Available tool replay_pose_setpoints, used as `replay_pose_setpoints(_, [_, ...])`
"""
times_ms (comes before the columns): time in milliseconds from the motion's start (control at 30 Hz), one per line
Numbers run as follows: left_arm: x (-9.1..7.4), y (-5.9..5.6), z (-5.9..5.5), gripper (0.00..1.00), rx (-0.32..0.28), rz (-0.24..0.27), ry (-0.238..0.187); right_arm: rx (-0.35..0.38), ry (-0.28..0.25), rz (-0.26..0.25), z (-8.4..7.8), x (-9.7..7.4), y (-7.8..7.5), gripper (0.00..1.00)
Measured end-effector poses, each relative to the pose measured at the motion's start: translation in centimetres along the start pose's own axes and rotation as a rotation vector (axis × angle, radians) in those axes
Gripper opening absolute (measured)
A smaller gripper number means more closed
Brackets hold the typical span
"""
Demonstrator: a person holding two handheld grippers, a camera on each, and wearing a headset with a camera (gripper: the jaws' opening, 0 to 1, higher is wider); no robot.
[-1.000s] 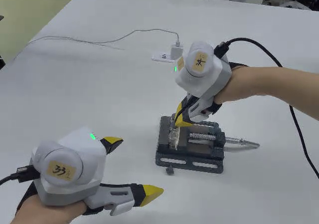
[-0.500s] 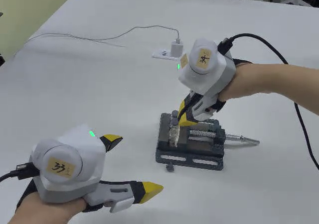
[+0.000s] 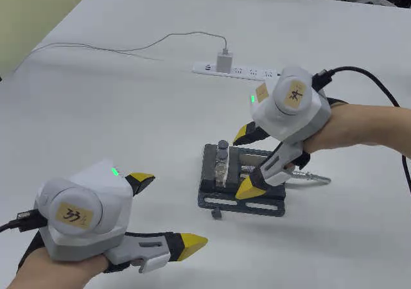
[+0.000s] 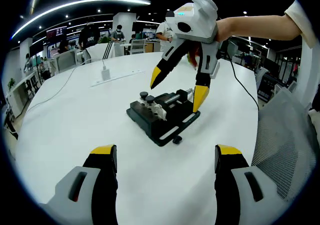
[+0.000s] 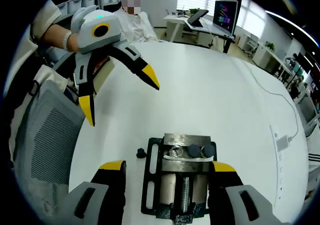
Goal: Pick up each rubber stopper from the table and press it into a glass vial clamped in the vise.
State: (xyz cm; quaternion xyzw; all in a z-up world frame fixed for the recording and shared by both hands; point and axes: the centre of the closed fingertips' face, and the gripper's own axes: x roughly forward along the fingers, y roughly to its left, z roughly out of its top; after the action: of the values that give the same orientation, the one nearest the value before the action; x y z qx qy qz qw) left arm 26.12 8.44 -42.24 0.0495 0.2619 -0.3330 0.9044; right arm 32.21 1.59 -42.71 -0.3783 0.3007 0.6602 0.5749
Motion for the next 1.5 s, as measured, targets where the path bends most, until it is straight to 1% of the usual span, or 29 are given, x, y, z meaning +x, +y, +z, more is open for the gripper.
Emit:
replay_pose_setpoints(133, [-0.1, 0.1, 0.0, 0.78, 0.002, 0.003, 0.001, 0.003, -0.050, -0.011, 0.3, -0.3, 0.8, 0.69])
replay_pose_setpoints(200, [-0.2, 0.1, -0.1, 0.79, 0.003, 0.005, 0.001, -0.008, -0.087, -0.010, 0.7, -0.4, 1.4, 0.71])
replay_pose_setpoints(267, [-0.2, 0.2, -0.1, 0.79, 0.005, 0.008, 0.003, -0.014, -0.106, -0.018, 0.9, -0.5, 1.9, 0.73])
replay_pose_setpoints(300, [-0.3, 0.2, -0.2, 0.79, 0.006, 0.009, 0.004, -0.018, -0.116, -0.016, 1.0, -0.6, 2.1, 0.72])
replay_pose_setpoints(367, [-0.4, 0.2, -0.2, 0.79, 0.003, 0.010, 0.001, -0.028, -0.154, -0.015, 1.4, -0.8, 2.7, 0.69])
replay_pose_setpoints(467, [-0.6, 0.4, -0.3, 0.80, 0.007, 0.015, 0.006, -0.025, -0.180, -0.012, 1.6, -0.8, 3.5, 0.68])
replay_pose_setpoints(567, [-0.8, 0.5, -0.3, 0.80, 0.006, 0.017, 0.005, -0.027, -0.196, -0.004, 1.6, -0.7, 4.4, 0.63])
replay_pose_setpoints(600, [-0.8, 0.5, -0.4, 0.80, 0.006, 0.018, 0.006, -0.043, -0.214, -0.002, 1.7, -0.7, 4.7, 0.60])
replay_pose_setpoints(633, [-0.8, 0.5, -0.4, 0.80, 0.005, 0.019, 0.007, -0.042, -0.217, 0.001, 1.6, -0.7, 4.8, 0.58])
replay_pose_setpoints(667, [-0.9, 0.5, -0.4, 0.80, 0.004, 0.020, 0.005, -0.028, -0.219, 0.002, 1.5, -0.6, 4.9, 0.58])
replay_pose_setpoints(800, [-0.9, 0.5, -0.5, 0.80, 0.000, 0.023, 0.005, -0.032, -0.209, -0.001, 1.0, -0.2, 4.9, 0.57])
replay_pose_setpoints(867, [-1.0, 0.4, -0.5, 0.80, 0.000, 0.023, 0.005, -0.030, -0.198, 0.005, 0.7, 0.2, 5.0, 0.56])
replay_pose_setpoints(900, [-1.0, 0.5, -0.6, 0.80, -0.001, 0.024, 0.004, -0.039, -0.203, 0.008, 0.7, 0.4, 5.2, 0.55])
replay_pose_setpoints(967, [-1.0, 0.5, -0.6, 0.80, -0.004, 0.026, 0.004, -0.029, -0.196, 0.020, 0.6, 0.7, 5.3, 0.53])
replay_pose_setpoints(1033, [-1.1, 0.5, -0.7, 0.80, -0.006, 0.028, 0.006, -0.043, -0.192, 0.025, 0.4, 1.2, 5.5, 0.53])
replay_pose_setpoints(1100, [-1.1, 0.5, -0.9, 0.80, -0.009, 0.028, 0.007, -0.027, -0.178, 0.051, 0.2, 1.5, 5.8, 0.49])
replay_pose_setpoints(1133, [-1.1, 0.5, -0.9, 0.79, -0.010, 0.028, 0.009, -0.033, -0.182, 0.049, 0.3, 1.7, 5.8, 0.47])
replay_pose_setpoints(1233, [-1.2, 0.5, -1.1, 0.79, -0.013, 0.029, 0.011, -0.029, -0.171, 0.066, 0.2, 2.3, 6.0, 0.45])
replay_pose_setpoints(1367, [-1.3, 0.4, -1.2, 0.79, -0.019, 0.032, 0.013, -0.040, -0.151, 0.076, -0.1, 3.4, 6.0, 0.39])
replay_pose_setpoints(1500, [-1.3, 0.5, -1.4, 0.79, -0.024, 0.034, 0.014, -0.052, -0.130, 0.070, -0.3, 4.2, 5.7, 0.30])
